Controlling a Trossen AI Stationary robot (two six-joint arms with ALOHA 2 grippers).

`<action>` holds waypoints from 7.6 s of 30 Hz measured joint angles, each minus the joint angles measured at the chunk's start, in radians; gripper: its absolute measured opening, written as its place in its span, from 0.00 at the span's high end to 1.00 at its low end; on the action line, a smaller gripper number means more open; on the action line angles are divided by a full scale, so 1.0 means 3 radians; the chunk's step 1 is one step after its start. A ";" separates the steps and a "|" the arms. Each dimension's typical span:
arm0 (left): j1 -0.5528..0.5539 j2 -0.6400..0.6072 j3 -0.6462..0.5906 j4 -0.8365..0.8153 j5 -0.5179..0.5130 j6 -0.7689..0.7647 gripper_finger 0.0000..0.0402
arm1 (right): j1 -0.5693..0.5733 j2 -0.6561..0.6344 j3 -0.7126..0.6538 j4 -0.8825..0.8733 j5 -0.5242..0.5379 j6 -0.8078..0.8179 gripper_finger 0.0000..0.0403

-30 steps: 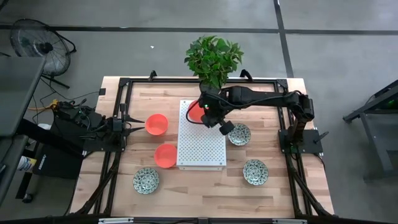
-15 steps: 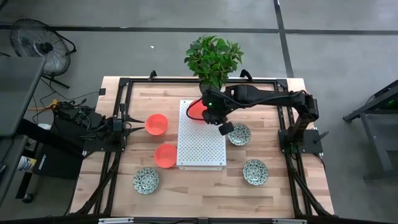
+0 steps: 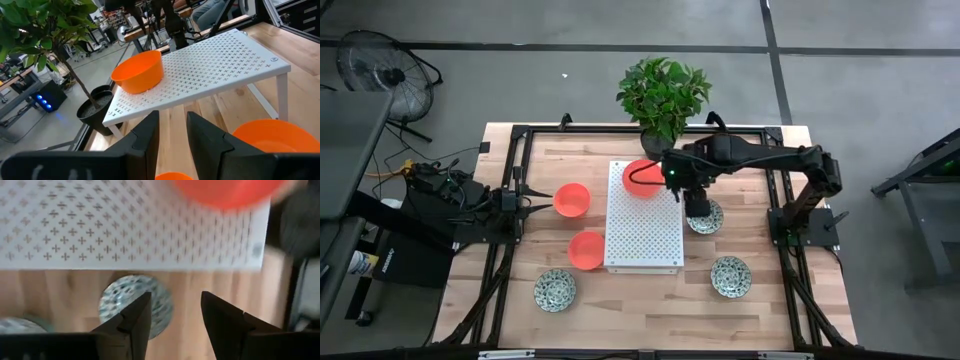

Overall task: Pick & Place Mini bowls
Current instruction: Put the top right green white bowl on the shelf

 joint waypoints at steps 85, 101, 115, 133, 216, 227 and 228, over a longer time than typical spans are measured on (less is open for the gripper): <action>-0.0001 0.0000 0.0000 0.0000 0.0000 0.0000 0.76 | 0.0820 -0.0967 -0.3231 0.2363 -0.0111 0.0537 0.65; -0.0001 0.0000 0.0000 0.0000 0.0001 0.0000 0.76 | 0.0819 -0.0967 -0.3258 0.2425 -0.0132 0.0479 0.82; 0.0000 0.0000 0.0000 0.0000 0.0000 0.0000 0.76 | 0.0814 -0.0982 -0.3239 0.2429 -0.0112 0.0409 0.98; -0.0001 0.0001 0.0000 0.0000 0.0000 0.0000 0.76 | 0.0866 -0.0961 -0.2697 0.1491 0.0211 0.0665 1.00; -0.0001 0.0001 0.0000 0.0000 0.0001 0.0000 0.76 | 0.1395 0.0664 0.0350 0.0865 0.0348 -0.1387 1.00; 0.0000 0.0001 0.0001 0.0001 0.0001 0.0000 0.76 | 0.1409 0.0666 0.0350 0.0842 0.0416 -0.1222 0.86; 0.0000 0.0001 0.0000 0.0001 0.0000 0.0000 0.76 | 0.1409 0.0666 0.0350 0.0844 0.0414 -0.1217 0.85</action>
